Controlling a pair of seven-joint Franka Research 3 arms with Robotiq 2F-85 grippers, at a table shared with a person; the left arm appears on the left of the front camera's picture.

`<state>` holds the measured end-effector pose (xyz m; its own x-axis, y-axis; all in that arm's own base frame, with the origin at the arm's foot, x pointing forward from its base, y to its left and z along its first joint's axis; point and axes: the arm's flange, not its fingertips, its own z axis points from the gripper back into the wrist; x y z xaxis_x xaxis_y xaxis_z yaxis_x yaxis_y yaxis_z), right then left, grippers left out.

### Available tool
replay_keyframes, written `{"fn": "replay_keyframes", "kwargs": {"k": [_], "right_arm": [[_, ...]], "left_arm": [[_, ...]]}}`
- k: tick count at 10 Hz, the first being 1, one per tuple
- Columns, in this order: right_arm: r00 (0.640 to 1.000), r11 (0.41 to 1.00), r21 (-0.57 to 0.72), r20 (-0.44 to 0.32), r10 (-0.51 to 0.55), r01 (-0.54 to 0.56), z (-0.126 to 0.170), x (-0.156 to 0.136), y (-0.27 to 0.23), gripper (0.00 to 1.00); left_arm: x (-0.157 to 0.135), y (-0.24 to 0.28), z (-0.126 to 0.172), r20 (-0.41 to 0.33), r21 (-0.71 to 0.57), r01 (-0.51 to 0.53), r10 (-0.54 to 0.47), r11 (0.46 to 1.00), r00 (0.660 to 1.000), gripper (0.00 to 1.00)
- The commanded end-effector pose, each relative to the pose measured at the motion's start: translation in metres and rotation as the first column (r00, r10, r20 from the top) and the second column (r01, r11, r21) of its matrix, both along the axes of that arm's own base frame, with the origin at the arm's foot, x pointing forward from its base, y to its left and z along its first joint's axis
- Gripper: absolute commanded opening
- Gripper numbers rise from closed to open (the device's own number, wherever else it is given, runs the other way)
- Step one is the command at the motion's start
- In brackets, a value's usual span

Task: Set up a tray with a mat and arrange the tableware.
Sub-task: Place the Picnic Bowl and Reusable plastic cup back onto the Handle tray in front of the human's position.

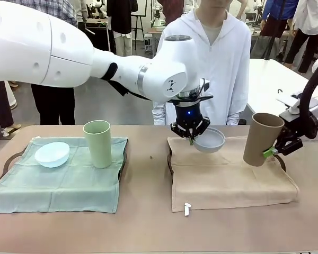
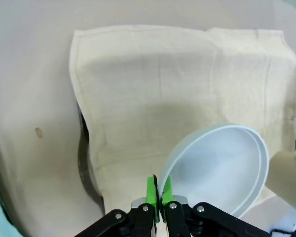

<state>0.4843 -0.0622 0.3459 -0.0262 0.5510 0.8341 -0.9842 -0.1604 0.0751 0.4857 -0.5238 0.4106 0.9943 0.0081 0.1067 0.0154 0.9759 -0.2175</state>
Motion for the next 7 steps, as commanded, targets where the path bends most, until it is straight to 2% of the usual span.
{"fn": "replay_keyframes", "kwargs": {"k": [1, 2, 4, 7], "right_arm": [[0.996, 0.996, 0.012, 0.010, -0.087, 0.087, 0.020, 0.003, -0.005, 0.82], [1.000, 1.000, 0.000, 0.000, 0.000, 0.000, 0.000, 0.000, 0.000, 0.82], [1.000, 1.000, 0.006, 0.002, -0.022, 0.022, 0.002, 0.002, -0.003, 0.82], [0.999, 1.000, 0.013, 0.030, 0.015, -0.016, -0.014, 0.009, -0.007, 0.82]], "left_arm": [[-0.007, 0.005, 0.006, -0.011, -0.008, -0.010, 0.010, 1.000, 1.000, 0.04], [0.000, 0.000, 0.000, 0.000, 0.000, 0.000, 0.000, 1.000, 1.000, 0.04], [0.000, 0.000, 0.000, 0.000, 0.000, 0.000, 0.000, 1.000, 1.000, 0.04], [-0.005, -0.001, -0.010, 0.006, 0.001, 0.019, -0.019, 1.000, 1.000, 0.04]]}}
